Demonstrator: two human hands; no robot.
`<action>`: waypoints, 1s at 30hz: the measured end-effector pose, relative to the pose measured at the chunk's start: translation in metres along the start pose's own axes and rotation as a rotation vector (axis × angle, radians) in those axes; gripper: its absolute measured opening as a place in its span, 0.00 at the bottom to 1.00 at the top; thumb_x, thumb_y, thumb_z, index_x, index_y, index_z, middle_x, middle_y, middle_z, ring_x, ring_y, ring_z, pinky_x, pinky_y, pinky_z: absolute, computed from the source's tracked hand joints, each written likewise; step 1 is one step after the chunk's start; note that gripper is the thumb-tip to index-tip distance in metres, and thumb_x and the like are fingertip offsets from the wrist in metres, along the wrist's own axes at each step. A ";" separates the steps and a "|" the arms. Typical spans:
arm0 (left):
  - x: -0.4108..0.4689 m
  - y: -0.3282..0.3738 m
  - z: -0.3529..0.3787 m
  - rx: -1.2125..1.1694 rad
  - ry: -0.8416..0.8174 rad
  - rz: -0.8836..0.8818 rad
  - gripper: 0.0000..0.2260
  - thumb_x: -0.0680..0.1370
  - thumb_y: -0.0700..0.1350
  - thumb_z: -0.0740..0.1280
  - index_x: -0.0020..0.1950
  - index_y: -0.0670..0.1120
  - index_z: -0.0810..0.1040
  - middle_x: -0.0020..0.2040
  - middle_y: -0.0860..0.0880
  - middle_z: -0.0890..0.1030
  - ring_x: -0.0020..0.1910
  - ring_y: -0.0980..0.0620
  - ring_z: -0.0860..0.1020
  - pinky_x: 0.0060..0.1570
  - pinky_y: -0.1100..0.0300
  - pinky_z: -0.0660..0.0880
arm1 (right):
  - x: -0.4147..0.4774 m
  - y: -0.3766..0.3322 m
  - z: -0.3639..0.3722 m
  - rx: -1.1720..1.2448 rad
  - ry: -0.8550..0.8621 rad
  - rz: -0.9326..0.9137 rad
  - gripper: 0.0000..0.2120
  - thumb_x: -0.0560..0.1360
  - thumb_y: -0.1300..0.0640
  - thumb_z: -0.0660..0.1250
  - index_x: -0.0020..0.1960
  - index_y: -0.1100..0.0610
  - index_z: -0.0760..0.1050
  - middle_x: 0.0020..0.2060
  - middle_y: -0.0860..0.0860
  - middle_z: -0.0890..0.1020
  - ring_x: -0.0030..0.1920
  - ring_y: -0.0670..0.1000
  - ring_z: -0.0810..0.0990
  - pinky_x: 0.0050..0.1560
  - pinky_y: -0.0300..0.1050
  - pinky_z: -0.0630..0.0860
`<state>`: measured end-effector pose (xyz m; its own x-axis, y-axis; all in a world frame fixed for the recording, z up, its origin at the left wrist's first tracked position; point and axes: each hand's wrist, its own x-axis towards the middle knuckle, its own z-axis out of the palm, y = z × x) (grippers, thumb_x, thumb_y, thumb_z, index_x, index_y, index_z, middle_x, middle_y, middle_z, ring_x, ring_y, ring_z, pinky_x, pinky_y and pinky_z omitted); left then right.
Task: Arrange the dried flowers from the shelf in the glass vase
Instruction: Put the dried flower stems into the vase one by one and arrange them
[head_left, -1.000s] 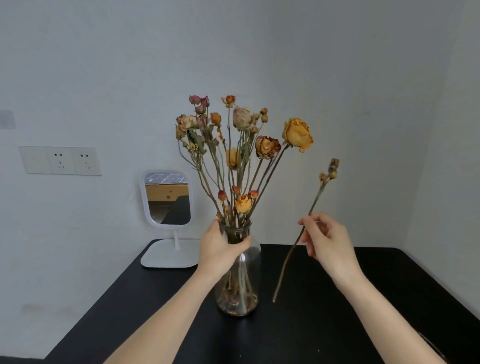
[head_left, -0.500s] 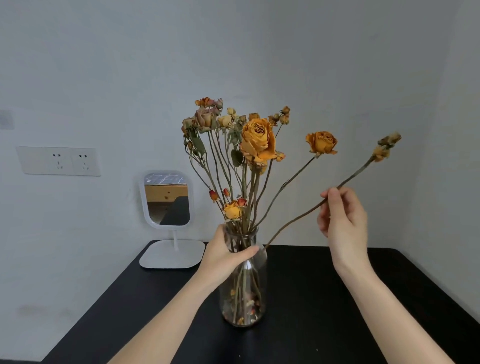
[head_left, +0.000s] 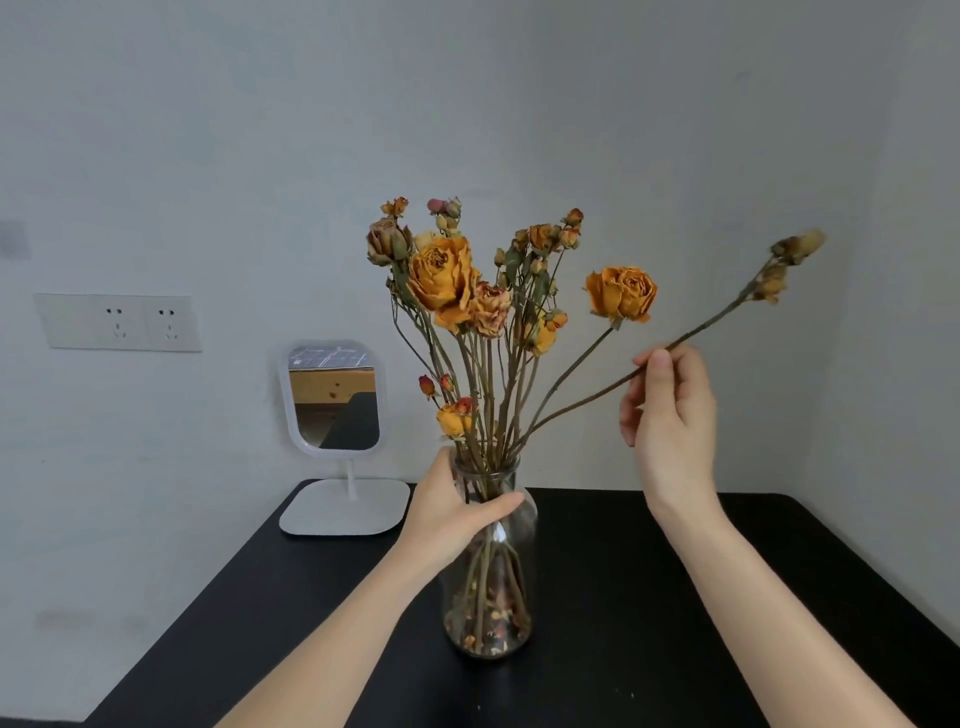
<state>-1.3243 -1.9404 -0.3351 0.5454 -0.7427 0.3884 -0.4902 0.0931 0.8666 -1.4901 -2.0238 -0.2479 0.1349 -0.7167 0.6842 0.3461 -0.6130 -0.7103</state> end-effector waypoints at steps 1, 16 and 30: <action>0.001 -0.001 0.000 0.009 -0.002 -0.001 0.24 0.64 0.52 0.77 0.53 0.62 0.68 0.52 0.63 0.76 0.54 0.64 0.74 0.53 0.65 0.70 | 0.000 0.001 0.002 -0.008 -0.029 -0.005 0.11 0.81 0.56 0.52 0.42 0.49 0.69 0.30 0.47 0.70 0.28 0.42 0.70 0.25 0.31 0.66; 0.010 -0.003 -0.006 -0.022 -0.152 -0.084 0.22 0.66 0.50 0.75 0.53 0.63 0.68 0.50 0.64 0.76 0.49 0.69 0.74 0.41 0.74 0.70 | -0.002 0.017 0.029 -0.492 -0.495 -0.037 0.08 0.76 0.54 0.65 0.44 0.55 0.81 0.30 0.41 0.76 0.33 0.37 0.75 0.32 0.27 0.69; 0.006 -0.010 0.000 0.061 0.058 -0.018 0.28 0.58 0.62 0.73 0.55 0.60 0.68 0.49 0.65 0.76 0.50 0.68 0.74 0.47 0.69 0.70 | -0.005 0.013 0.036 -0.409 -0.357 0.015 0.06 0.74 0.52 0.68 0.41 0.54 0.79 0.29 0.45 0.79 0.27 0.41 0.76 0.28 0.29 0.72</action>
<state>-1.3157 -1.9455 -0.3414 0.5923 -0.7041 0.3918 -0.5194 0.0382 0.8537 -1.4529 -2.0163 -0.2543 0.4684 -0.6125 0.6367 -0.0384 -0.7341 -0.6779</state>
